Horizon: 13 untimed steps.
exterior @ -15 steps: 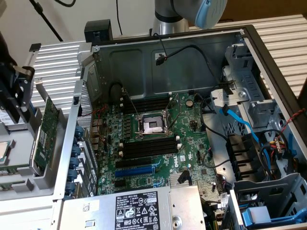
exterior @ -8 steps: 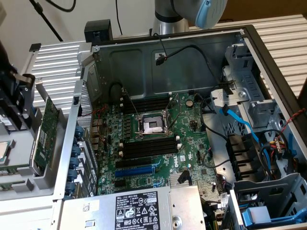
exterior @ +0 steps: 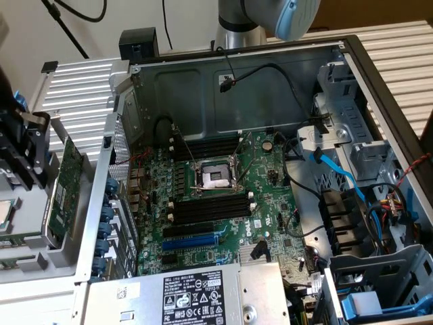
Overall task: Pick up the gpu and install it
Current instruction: 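Pick up the gpu and move the gpu toward the slot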
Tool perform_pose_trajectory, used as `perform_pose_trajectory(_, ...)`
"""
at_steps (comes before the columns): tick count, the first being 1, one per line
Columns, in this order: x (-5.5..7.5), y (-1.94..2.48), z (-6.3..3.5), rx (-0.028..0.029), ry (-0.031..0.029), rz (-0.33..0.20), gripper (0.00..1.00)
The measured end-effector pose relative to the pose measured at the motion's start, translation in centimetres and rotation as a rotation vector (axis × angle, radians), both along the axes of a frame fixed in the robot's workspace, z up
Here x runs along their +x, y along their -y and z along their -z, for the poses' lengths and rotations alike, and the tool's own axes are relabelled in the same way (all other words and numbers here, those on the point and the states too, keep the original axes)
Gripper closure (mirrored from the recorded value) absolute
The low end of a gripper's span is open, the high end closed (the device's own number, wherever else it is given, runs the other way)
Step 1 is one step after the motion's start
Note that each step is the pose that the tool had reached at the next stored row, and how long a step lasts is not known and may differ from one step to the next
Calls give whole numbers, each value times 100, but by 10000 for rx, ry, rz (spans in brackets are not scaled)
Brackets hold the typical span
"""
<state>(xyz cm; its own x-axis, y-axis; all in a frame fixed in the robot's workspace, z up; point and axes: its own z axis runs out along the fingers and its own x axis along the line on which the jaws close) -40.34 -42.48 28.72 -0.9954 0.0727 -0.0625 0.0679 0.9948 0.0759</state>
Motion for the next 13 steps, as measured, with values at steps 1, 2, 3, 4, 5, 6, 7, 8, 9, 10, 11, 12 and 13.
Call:
perform_pose_trajectory(1,-8,0,16,-1,17,3,69)
perform_pose_trajectory(2,-14,0,32,-1,35,5,69)
perform_pose_trajectory(3,-18,1,46,-1,50,7,68)
perform_pose_trajectory(4,-18,1,63,1,59,8,68)
perform_pose_trajectory(5,-18,1,78,4,63,12,68)
perform_pose_trajectory(6,-19,0,110,7,83,25,62)
perform_pose_trajectory(7,-19,0,125,8,94,30,62)
perform_pose_trajectory(8,-18,1,139,11,108,35,62)
perform_pose_trajectory(9,-19,0,152,15,124,42,62)
perform_pose_trajectory(10,-19,0,164,19,145,52,62)
perform_pose_trajectory(11,-19,1,173,21,170,63,62)
perform_pose_trajectory(12,-19,0,183,24,198,74,62)
perform_pose_trajectory(13,-19,0,192,27,234,82,62)
